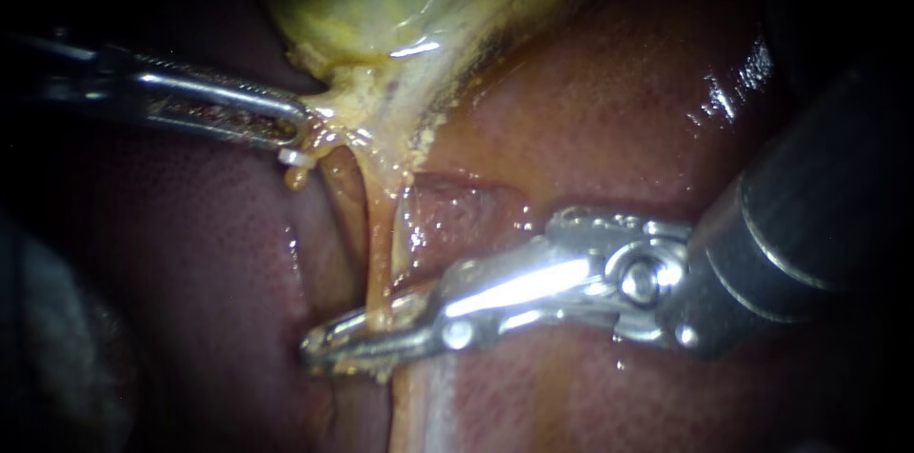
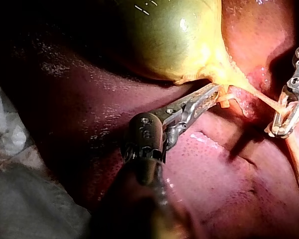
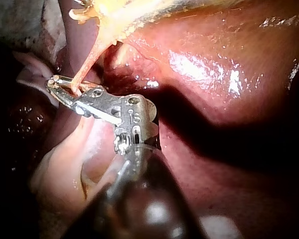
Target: Clipping first clip right tube
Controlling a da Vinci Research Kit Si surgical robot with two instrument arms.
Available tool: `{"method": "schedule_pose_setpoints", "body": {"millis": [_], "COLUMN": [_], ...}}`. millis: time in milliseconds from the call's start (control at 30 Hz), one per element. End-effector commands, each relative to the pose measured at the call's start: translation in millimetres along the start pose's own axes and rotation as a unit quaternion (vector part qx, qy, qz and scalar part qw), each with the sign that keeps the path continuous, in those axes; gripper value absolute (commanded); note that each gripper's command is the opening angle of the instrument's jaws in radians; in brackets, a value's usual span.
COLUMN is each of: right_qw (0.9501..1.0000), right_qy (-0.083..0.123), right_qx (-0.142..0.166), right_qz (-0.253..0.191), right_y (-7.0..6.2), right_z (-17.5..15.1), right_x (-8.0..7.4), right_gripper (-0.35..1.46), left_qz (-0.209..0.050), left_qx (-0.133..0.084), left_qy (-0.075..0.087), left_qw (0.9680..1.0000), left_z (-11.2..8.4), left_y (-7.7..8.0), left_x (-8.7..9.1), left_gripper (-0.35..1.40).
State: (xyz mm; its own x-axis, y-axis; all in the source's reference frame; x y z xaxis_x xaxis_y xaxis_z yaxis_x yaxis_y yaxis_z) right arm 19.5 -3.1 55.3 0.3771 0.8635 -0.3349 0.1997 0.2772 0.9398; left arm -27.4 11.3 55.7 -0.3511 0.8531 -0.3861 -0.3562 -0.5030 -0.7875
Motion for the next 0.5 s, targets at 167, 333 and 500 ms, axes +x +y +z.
{"method": "schedule_pose_setpoints", "body": {"millis": [167,333,500], "right_qw": [1.0,1.0,1.0], "right_qy": [-0.002,-0.003,-0.003], "right_qx": [-0.001,-0.002,-0.002], "right_qz": [0.003,0.003,0.003], "right_y": [0.4,0.5,0.7], "right_z": [-0.4,-0.6,-0.6], "right_x": [-0.1,-0.1,-0.2], "right_gripper": [-0.35,-0.35,-0.35], "left_qz": [0.0,0.0,0.0], "left_qx": [0.0,0.0,0.0], "left_qy": [0.0,0.0,0.0], "left_qw": [1.0,1.0,1.0], "left_z": [0.0,0.0,0.0], "left_y": [0.0,0.0,0.0], "left_x": [0.0,0.0,0.0], "left_gripper": [-0.35,-0.35,-0.35]}}
